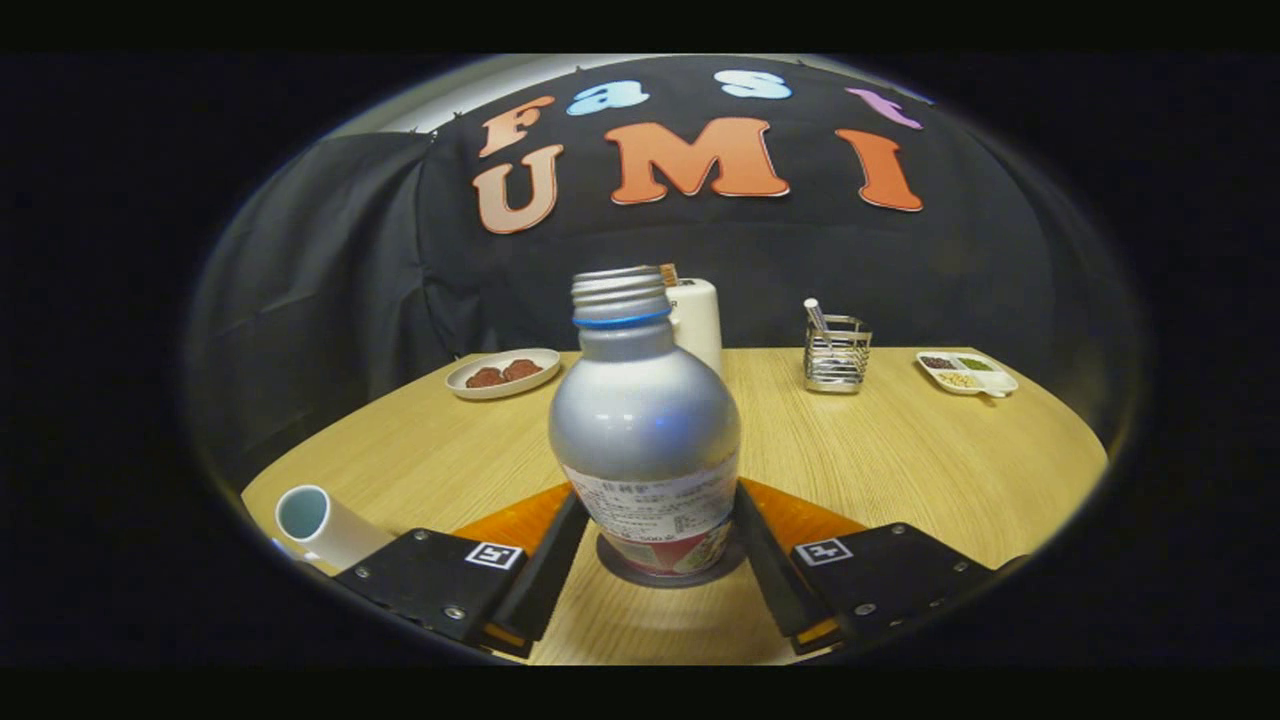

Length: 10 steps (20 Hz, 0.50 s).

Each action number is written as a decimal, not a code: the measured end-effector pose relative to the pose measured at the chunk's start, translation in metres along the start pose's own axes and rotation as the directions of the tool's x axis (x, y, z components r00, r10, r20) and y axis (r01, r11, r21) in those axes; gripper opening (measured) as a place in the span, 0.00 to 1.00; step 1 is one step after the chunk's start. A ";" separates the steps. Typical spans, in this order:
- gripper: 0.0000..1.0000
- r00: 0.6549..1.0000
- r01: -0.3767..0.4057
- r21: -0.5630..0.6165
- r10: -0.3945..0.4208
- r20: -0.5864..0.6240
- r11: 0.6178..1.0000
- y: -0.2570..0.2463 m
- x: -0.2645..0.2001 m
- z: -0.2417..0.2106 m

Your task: Take the bottle from table, then pour the juice into the cup, finally place the bottle on the coaster

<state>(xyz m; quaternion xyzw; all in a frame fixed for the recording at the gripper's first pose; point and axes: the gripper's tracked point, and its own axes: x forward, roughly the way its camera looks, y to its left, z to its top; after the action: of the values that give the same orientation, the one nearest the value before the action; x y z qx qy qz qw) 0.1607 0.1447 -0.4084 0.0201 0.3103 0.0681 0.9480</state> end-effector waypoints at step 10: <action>0.98 0.996 0.009 -0.063 -0.004 0.087 0.998 -0.001 -0.048 0.024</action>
<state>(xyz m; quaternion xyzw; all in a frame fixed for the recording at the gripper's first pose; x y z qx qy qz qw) 0.1366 0.1368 -0.3612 -0.0080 0.2667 0.0738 0.9609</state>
